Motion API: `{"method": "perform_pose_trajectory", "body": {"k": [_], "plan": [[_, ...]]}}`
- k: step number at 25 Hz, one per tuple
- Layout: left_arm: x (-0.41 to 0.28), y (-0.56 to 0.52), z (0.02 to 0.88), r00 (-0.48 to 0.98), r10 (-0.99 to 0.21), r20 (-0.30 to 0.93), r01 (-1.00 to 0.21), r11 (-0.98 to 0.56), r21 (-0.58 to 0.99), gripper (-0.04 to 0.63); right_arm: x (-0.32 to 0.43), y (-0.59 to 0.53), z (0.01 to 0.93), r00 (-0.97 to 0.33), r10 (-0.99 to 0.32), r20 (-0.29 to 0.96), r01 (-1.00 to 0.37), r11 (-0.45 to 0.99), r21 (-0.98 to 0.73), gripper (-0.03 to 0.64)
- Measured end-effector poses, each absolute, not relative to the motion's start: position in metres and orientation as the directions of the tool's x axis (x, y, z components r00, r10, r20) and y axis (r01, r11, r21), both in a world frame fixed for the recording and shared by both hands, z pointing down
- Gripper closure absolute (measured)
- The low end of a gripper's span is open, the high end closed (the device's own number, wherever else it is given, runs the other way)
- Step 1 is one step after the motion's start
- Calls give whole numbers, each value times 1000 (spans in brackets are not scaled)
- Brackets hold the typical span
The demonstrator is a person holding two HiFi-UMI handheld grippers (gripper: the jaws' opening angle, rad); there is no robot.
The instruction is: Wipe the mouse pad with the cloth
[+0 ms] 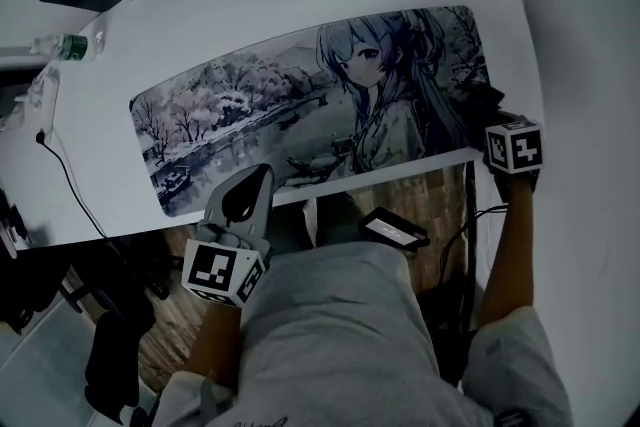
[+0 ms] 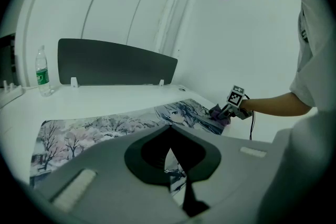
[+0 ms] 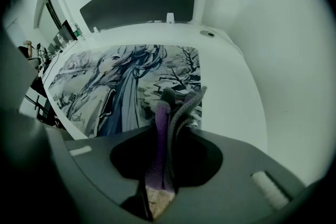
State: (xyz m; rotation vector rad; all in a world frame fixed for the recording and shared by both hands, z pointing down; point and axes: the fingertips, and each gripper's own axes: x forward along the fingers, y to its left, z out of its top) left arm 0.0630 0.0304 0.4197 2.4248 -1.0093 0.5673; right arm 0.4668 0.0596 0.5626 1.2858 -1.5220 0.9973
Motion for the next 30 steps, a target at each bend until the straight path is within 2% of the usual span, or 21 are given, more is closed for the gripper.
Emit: {"method": "perform_pose_trajectory", "body": {"k": [8, 22, 30], "plan": [[19, 30, 418, 660, -555, 506, -732, -627, 268, 577, 388, 56, 560, -84, -273, 958, -986, 163, -40, 515], [-112, 38, 407, 620, -612, 491, -772, -585, 246, 575, 188, 53, 559, -282, -229, 932, -935, 284, -213, 515], [-180, 53, 407, 592, -648, 480, -799, -551, 241, 575, 63, 51, 557, -368, -188, 911, -873, 405, -270, 517]]}}
